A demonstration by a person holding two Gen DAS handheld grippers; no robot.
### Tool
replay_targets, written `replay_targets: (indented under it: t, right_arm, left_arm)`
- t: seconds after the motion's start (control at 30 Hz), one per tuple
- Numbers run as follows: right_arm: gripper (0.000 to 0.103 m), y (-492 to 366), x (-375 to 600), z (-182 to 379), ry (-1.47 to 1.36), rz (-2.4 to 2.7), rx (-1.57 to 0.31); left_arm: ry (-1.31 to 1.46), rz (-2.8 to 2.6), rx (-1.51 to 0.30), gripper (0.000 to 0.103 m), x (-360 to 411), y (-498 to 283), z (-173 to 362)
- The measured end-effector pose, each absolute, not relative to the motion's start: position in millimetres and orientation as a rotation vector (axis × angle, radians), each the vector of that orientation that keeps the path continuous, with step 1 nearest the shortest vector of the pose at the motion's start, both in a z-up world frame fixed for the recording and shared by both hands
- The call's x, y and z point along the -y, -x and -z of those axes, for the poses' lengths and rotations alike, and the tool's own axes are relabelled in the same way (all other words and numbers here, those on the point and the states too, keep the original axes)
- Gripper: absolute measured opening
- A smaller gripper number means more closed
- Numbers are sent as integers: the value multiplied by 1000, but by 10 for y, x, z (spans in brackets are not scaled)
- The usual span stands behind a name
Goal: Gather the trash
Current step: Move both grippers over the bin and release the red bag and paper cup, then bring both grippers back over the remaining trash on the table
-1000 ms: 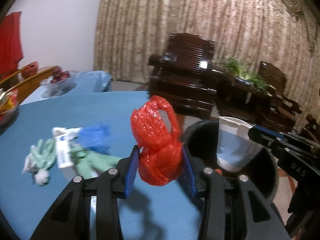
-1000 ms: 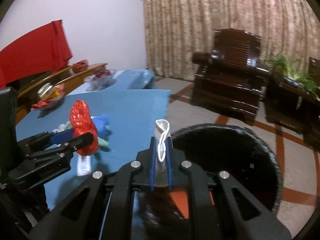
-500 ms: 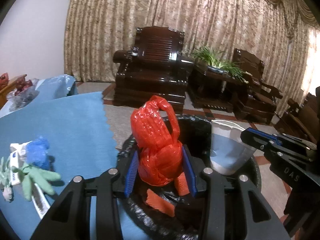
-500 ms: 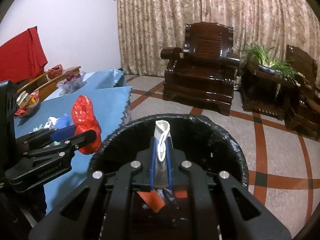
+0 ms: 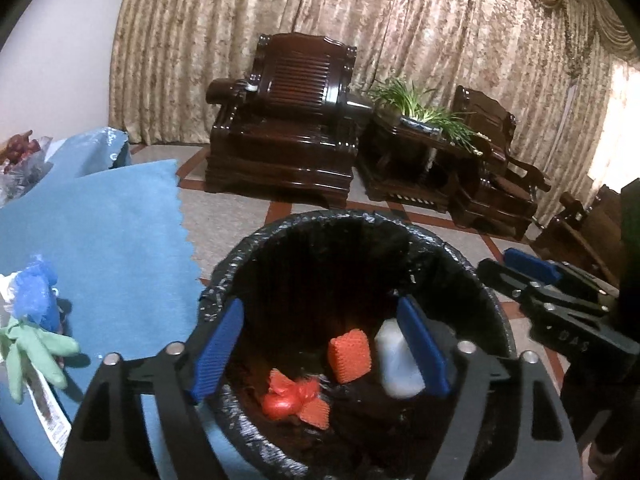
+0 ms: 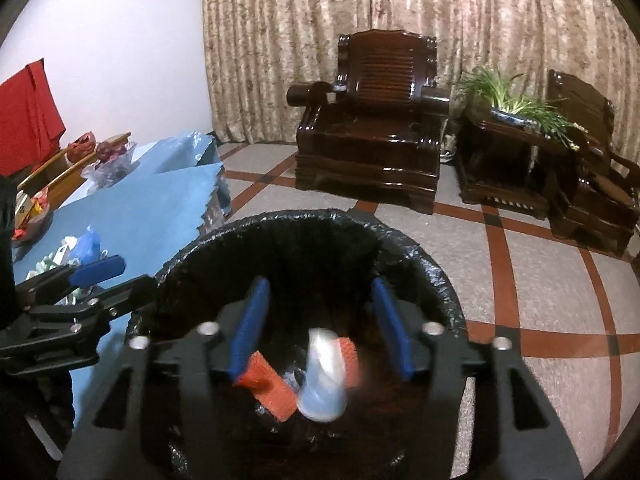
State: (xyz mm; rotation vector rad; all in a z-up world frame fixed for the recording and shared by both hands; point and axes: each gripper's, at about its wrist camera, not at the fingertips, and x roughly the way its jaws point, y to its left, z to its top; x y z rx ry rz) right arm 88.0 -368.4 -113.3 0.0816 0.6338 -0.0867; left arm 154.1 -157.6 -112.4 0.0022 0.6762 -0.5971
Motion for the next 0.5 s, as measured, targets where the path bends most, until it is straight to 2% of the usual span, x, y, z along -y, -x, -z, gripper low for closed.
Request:
replay_targets:
  t: [0.03, 0.13, 0.23, 0.5]
  right_arm:
    - [78, -857, 3678, 1115, -83, 97, -624]
    - [94, -811, 3666, 1042, -105, 95, -596]
    - [98, -795, 3620, 954, -126, 78, -576]
    - [98, -833, 3168, 715, -135, -8, -533]
  left_arm:
    - [-2, 590, -674, 83, 1549, -1541, 1119]
    - [-6, 541, -656, 91, 1427, -1509, 1078]
    - [-3, 484, -629, 97, 1230, -1470, 1003]
    - [11, 323, -586, 97, 561, -1284, 800]
